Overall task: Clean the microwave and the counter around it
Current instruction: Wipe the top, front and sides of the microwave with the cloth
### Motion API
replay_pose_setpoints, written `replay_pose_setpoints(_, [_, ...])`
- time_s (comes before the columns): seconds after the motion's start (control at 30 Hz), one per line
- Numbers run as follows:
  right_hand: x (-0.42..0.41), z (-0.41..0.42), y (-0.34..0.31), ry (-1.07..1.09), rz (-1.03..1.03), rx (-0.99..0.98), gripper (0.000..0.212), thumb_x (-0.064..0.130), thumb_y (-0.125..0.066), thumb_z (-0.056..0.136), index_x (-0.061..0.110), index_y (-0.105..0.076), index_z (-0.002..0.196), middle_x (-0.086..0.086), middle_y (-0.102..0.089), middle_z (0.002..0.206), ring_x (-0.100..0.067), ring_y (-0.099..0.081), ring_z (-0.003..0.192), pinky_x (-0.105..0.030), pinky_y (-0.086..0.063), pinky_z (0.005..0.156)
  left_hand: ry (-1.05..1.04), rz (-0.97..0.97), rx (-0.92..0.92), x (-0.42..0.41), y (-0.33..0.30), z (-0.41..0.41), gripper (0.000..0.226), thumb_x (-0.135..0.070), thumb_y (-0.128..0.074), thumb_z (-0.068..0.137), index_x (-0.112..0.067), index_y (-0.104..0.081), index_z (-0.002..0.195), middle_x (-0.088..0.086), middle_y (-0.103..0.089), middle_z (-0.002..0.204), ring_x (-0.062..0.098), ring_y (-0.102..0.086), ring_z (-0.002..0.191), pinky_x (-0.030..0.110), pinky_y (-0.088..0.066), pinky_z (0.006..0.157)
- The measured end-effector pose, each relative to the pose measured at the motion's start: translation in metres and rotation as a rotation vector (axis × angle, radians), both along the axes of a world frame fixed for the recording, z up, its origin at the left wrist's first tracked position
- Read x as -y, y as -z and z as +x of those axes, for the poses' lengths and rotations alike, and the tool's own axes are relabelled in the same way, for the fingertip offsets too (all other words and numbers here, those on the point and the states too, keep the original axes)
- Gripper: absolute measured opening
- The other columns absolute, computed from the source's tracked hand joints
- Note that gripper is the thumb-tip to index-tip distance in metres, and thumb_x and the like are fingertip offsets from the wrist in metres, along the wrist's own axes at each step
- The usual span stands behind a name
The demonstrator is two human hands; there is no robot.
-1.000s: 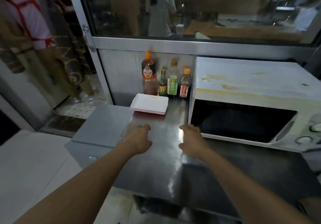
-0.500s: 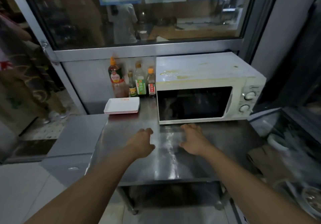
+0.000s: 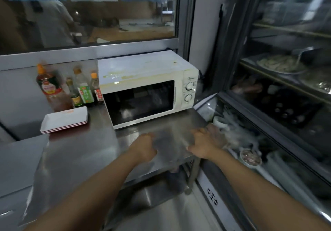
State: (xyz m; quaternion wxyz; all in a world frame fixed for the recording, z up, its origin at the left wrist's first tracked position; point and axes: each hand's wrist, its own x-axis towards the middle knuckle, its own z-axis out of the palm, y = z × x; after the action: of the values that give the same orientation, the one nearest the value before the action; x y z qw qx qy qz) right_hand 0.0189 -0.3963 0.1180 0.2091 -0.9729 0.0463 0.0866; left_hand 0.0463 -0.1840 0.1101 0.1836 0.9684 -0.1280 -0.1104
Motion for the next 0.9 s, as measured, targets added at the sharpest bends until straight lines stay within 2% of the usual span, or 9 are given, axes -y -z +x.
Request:
replay_pose_setpoints(0.07, [0.023,0.001,0.002,0.026,-0.02,0.01,0.054,0.03,-0.065,0.082,0.008,-0.048,0.128,-0.011,-0.039,0.134,-0.025,-0.034,0.127,-0.022,-0.027,0.085,0.021,-0.012,-0.007,0.018,0.001,0.005,0.052,-0.022,-0.062,0.084,-0.019,-0.045,0.133,0.006,-0.054,0.132,0.021,-0.049,0.123,0.021,-0.037,0.093])
replay_pose_setpoints(0.17, [0.057,0.013,0.013,0.048,-0.011,-0.012,0.048,0.029,-0.064,0.083,0.01,-0.051,0.125,-0.011,-0.039,0.133,-0.028,-0.033,0.128,-0.028,-0.037,0.1,0.031,-0.005,-0.03,0.046,0.008,0.018,0.053,-0.021,-0.061,0.084,-0.016,-0.044,0.134,0.01,-0.052,0.132,0.023,-0.05,0.121,0.023,-0.039,0.094])
replay_pose_setpoints(0.23, [0.081,0.025,0.024,0.055,-0.012,-0.019,0.049,0.028,-0.063,0.082,0.011,-0.049,0.125,-0.011,-0.04,0.134,-0.029,-0.036,0.128,-0.033,-0.039,0.102,0.019,0.007,-0.043,0.067,0.014,0.03,0.053,-0.021,-0.06,0.085,-0.015,-0.043,0.135,0.01,-0.05,0.134,0.024,-0.048,0.123,0.027,-0.039,0.097])
replay_pose_setpoints(0.37, [0.127,0.056,0.05,0.097,0.015,-0.061,0.068,0.03,-0.062,0.083,0.017,-0.031,0.142,-0.015,-0.034,0.144,-0.035,-0.034,0.131,-0.038,-0.033,0.108,-0.01,0.055,-0.076,0.11,0.031,0.055,0.05,-0.022,-0.06,0.085,-0.016,-0.044,0.132,0.011,-0.05,0.131,0.027,-0.05,0.119,0.031,-0.042,0.095])
replay_pose_setpoints(0.53, [0.171,0.105,0.086,0.073,0.095,-0.047,0.063,0.024,-0.067,0.081,0.014,-0.037,0.136,-0.014,-0.036,0.141,-0.031,-0.03,0.133,-0.035,-0.023,0.109,-0.034,0.094,-0.104,0.158,0.055,0.082,0.051,-0.024,-0.061,0.084,-0.015,-0.043,0.131,0.011,-0.049,0.131,0.027,-0.047,0.122,0.032,-0.04,0.099])
replay_pose_setpoints(0.67, [0.19,0.137,0.112,0.082,0.202,-0.114,0.068,0.023,-0.066,0.082,0.013,-0.031,0.14,-0.016,-0.034,0.139,-0.034,-0.034,0.129,-0.041,-0.035,0.106,-0.046,0.117,-0.121,0.181,0.071,0.097,0.051,-0.028,-0.061,0.085,-0.02,-0.045,0.132,0.006,-0.049,0.13,0.024,-0.048,0.121,0.036,-0.041,0.1])
replay_pose_setpoints(0.8, [0.197,0.155,0.133,0.072,0.232,-0.119,0.06,0.021,-0.063,0.086,0.014,-0.033,0.138,-0.014,-0.035,0.138,-0.034,-0.038,0.127,-0.041,-0.038,0.105,-0.098,0.102,-0.114,0.19,0.081,0.107,0.049,-0.026,-0.062,0.085,-0.019,-0.045,0.131,0.007,-0.049,0.128,0.025,-0.049,0.118,0.031,-0.042,0.096])
replay_pose_setpoints(0.9, [0.201,0.159,0.143,0.078,0.238,-0.079,0.056,0.014,-0.063,0.086,0.014,-0.037,0.135,-0.012,-0.039,0.136,-0.03,-0.041,0.126,-0.039,-0.038,0.105,-0.116,0.123,-0.122,0.193,0.087,0.111,0.049,-0.029,-0.061,0.085,-0.019,-0.046,0.13,0.007,-0.049,0.129,0.027,-0.05,0.118,0.036,-0.042,0.098])
